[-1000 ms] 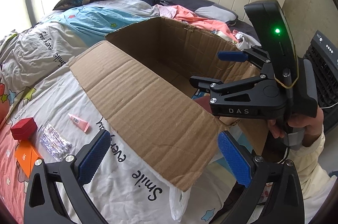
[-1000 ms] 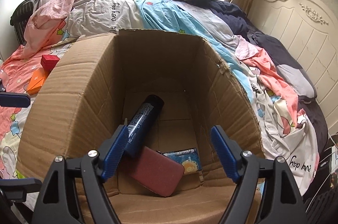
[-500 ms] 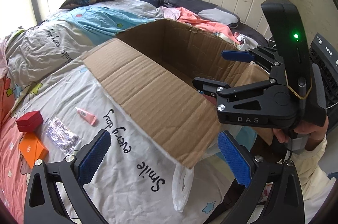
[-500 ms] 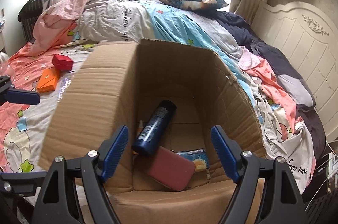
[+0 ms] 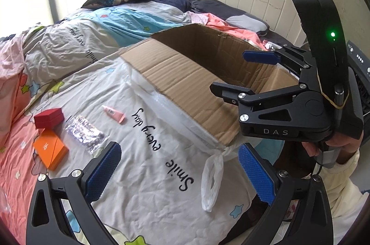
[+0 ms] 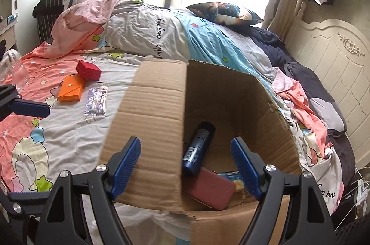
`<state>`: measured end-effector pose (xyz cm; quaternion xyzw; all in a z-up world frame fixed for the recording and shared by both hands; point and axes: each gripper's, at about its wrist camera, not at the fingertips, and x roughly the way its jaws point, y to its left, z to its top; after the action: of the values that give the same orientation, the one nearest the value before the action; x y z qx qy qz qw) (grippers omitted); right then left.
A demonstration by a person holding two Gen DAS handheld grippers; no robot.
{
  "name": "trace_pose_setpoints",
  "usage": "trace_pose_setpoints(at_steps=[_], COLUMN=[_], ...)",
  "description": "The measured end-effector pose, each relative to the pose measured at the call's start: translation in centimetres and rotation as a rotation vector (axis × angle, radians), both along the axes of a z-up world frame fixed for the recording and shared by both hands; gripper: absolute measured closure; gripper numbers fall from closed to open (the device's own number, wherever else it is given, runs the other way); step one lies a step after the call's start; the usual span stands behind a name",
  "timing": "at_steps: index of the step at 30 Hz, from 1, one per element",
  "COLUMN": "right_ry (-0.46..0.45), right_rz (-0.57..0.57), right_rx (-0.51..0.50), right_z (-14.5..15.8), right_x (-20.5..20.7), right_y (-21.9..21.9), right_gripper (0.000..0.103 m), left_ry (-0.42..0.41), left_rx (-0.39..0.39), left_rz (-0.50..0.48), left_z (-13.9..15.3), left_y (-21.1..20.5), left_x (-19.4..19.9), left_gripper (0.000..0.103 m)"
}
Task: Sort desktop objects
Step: 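Move both grippers back from the box toward the remaining items on the bed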
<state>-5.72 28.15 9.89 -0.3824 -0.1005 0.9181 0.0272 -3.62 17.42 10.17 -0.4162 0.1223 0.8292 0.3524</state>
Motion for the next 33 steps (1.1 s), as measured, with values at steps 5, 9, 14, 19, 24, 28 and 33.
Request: trace_pose_setpoints(at_steps=[5, 9, 14, 19, 24, 28, 33], right_ry=[-0.001, -0.008, -0.014, -0.021, -0.019, -0.028, -0.032], right_rz=[0.030, 0.049, 0.070, 0.107, 0.135, 0.148, 0.163], right_rx=[0.002, 0.002, -0.012, -0.008, 0.004, 0.007, 0.009], right_z=[-0.2, -0.6, -1.2, -1.9, -2.5, -3.0, -3.6], right_x=[-0.1, -0.3, -0.9, -1.7, -2.3, -3.1, -4.1], right_y=[-1.7, -2.9, -4.0, -5.5, -6.9, -7.8, -8.6], right_gripper=[0.026, 0.026, 0.026, 0.026, 0.026, 0.026, 0.026], left_ry=[-0.002, -0.005, -0.014, -0.049, -0.059, -0.068, -0.105], left_rx=[-0.002, -0.009, -0.015, 0.012, -0.006, -0.038, -0.040], left_rz=[0.031, 0.062, 0.108, 0.161, 0.204, 0.237, 0.293], left_z=[-0.2, -0.5, -1.0, -1.4, -2.3, -3.5, -5.0], left_y=[-1.8, -3.1, -4.9, -6.5, -7.5, -8.3, -9.9], left_x=[0.1, -0.1, -0.8, -2.0, -3.1, -4.4, -6.3], left_gripper=[0.000, 0.000, 0.000, 0.000, 0.000, 0.000, 0.000])
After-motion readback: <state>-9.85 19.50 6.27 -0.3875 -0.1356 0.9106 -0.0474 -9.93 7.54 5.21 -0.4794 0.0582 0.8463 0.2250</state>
